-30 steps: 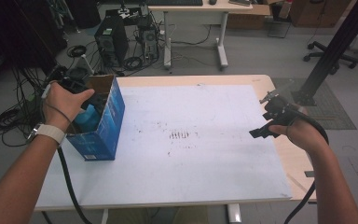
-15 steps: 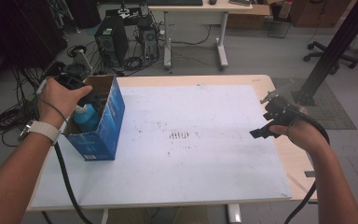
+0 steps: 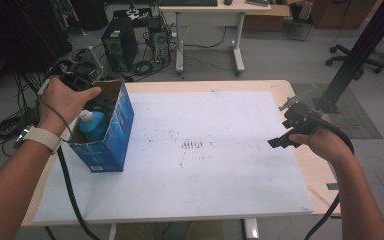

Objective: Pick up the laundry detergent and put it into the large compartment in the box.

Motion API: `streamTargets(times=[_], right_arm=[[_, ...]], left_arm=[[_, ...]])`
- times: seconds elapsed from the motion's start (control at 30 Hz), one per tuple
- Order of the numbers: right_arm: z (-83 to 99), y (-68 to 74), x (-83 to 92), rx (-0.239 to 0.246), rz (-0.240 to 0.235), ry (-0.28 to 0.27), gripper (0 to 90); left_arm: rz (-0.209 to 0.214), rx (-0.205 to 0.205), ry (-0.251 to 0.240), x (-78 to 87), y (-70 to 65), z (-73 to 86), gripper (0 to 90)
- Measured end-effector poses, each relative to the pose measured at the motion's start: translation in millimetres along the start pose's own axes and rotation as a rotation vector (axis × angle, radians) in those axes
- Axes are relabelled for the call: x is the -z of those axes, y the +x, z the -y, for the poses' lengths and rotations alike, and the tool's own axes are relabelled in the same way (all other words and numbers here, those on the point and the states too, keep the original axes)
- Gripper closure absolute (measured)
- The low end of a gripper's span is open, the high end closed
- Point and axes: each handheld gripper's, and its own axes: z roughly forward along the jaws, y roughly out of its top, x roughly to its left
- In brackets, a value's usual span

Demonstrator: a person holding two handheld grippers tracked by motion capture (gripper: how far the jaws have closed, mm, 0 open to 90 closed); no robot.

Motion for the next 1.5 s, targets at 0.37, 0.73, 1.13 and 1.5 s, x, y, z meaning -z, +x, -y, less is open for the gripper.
streamTargets(times=[0.37, 0.73, 1.13, 1.5], right_arm=[[-0.3, 2.2, -1.1, 0.004, -0.004, 0.001, 7.6], [-1.1, 2.7, 1.5, 0.003, 0.000, 0.000, 7.5], [-6.1, 4.2, 3.0, 0.010, 0.003, -0.004, 7.6], [-7.7, 5.1, 2.0, 0.008, 0.004, 0.000, 7.5]], left_arm=[[0.019, -0.067, 0.014, 14.5, -15.5, 0.3, 10.0], [0.048, -0.119, 0.018, 23.1, -28.0, 0.8, 10.1], [0.070, -0.171, 0.011, 33.0, -40.2, -0.3, 10.1], [0.102, -0.229, 0.016, 36.8, -53.8, -1.0, 10.4]])
